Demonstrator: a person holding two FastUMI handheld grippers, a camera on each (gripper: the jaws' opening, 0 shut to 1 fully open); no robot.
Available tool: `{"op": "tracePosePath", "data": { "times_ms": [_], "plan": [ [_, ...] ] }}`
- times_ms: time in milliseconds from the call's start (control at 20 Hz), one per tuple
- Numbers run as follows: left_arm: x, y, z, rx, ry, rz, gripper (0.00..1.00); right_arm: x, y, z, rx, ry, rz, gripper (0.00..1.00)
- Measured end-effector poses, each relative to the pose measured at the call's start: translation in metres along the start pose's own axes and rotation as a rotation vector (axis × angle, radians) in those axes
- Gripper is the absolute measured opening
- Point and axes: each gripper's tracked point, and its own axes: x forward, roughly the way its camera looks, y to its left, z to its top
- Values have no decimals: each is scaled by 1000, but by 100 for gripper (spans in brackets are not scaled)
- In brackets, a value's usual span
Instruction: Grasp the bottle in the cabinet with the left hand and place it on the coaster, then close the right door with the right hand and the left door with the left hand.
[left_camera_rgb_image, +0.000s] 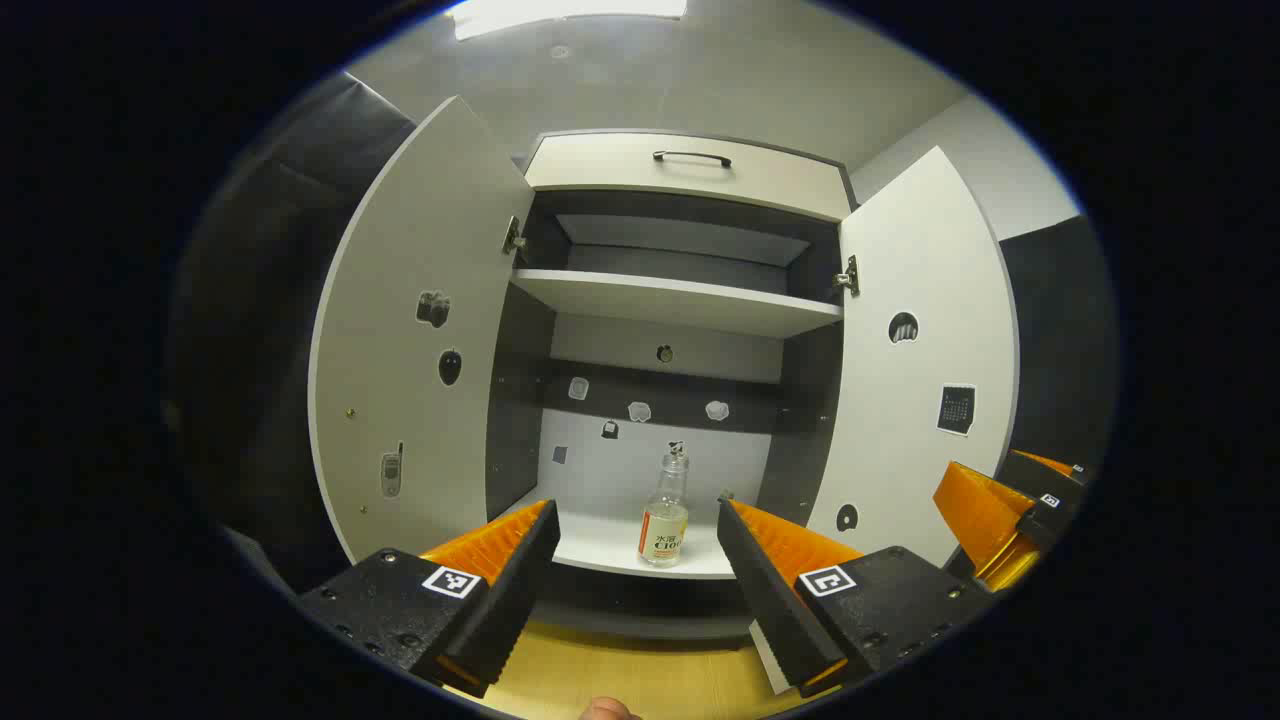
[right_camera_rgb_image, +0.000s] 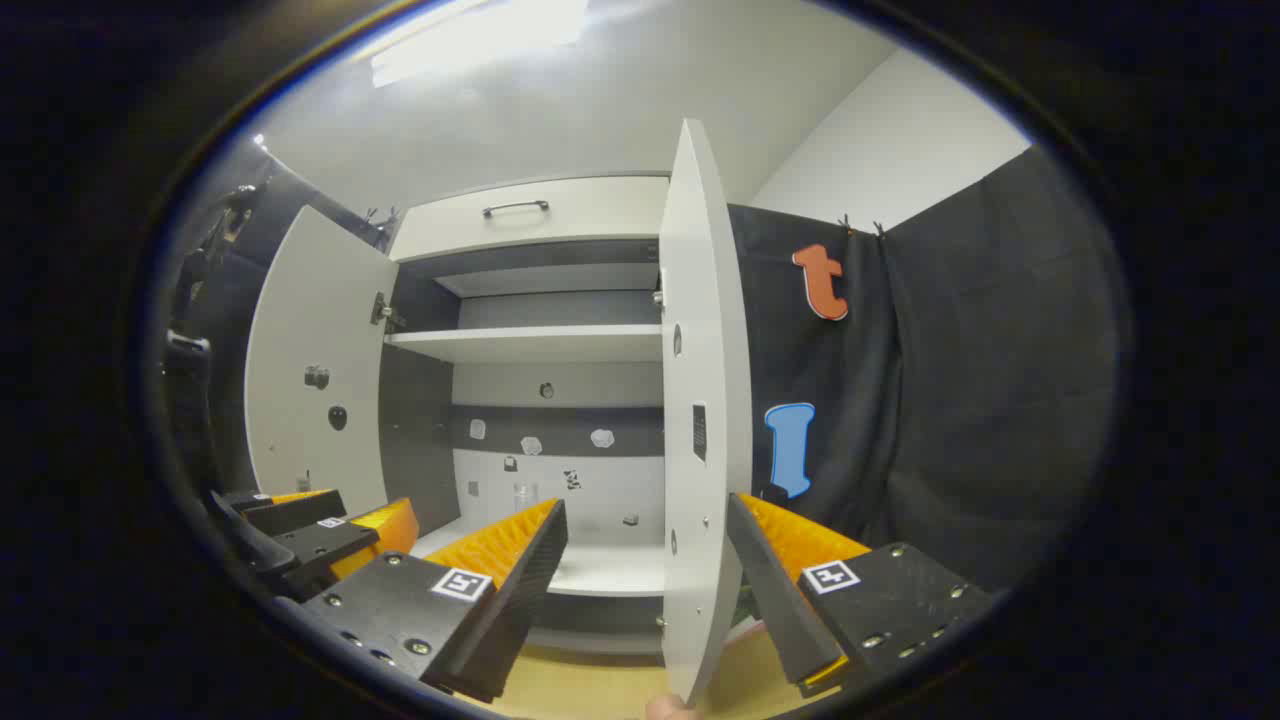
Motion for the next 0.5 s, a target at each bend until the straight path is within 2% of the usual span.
{"op": "tracePosePath", "data": {
  "times_ms": [150, 200, 500],
  "plan": [
    [0, -2, 2, 0, -5, -5, 100, -1, -1, 2, 8, -8, -5, 97],
    [0, -3, 3, -2, -8, -7, 100, -1, -2, 2, 6, -12, -8, 100],
    [-1, -3, 4, -1, -11, -3, 100, -4, -3, 4, 10, -20, -7, 98]
  ]
}}
